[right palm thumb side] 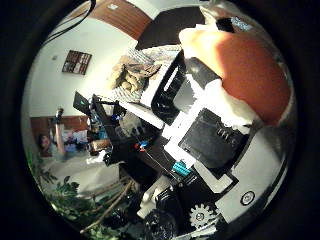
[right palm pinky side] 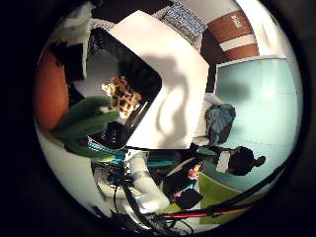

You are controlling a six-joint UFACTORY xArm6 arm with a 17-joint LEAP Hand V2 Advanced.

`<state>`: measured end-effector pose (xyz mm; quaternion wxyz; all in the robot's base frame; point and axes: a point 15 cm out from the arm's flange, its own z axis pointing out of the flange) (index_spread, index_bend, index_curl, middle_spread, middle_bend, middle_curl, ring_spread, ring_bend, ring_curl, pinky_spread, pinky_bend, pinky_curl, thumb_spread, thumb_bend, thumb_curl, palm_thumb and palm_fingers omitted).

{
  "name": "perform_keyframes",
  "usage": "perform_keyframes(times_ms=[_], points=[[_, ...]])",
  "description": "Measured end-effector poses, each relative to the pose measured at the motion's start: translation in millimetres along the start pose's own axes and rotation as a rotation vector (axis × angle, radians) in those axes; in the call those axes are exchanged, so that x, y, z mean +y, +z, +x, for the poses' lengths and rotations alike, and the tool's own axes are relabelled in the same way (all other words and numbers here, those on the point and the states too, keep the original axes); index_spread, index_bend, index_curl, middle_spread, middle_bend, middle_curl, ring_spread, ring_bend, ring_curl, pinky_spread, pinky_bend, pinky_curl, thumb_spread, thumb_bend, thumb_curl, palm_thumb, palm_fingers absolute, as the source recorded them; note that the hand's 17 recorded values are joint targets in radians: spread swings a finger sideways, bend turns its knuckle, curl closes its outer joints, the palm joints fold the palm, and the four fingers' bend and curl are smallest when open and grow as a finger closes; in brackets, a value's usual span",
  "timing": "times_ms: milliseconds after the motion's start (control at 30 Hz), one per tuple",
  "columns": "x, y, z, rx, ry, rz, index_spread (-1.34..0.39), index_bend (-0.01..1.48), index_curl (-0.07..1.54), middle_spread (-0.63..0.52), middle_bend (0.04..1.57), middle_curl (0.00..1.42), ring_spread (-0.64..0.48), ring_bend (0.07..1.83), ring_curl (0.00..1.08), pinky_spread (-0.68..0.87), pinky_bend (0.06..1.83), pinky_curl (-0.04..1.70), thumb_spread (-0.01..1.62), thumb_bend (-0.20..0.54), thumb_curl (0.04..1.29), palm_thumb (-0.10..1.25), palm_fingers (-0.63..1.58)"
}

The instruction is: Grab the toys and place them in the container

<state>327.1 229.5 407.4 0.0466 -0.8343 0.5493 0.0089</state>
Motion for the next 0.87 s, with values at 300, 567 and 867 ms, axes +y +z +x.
perform_keyframes(times_ms=[300,567,867], points=[[7,17,-3,0.010,-0.071,-0.077,-0.45,0.25,0.43,0.01,0.31,0.39,0.18,0.45,0.35,0.45,0.66,0.65,1.20,-0.022,0.44,0.59,-0.02],[27,20,5,0.029,-0.131,-0.159,-0.45,0.18,0.37,0.04,0.19,0.33,0.23,0.27,0.27,0.51,0.45,0.45,1.19,-0.018,0.39,0.59,0.03],[46,8,53,0.025,-0.042,-0.208,-0.42,0.18,0.33,0.05,0.18,0.29,0.24,0.21,0.25,0.49,0.43,0.37,1.19,-0.020,0.36,0.58,0.06]])
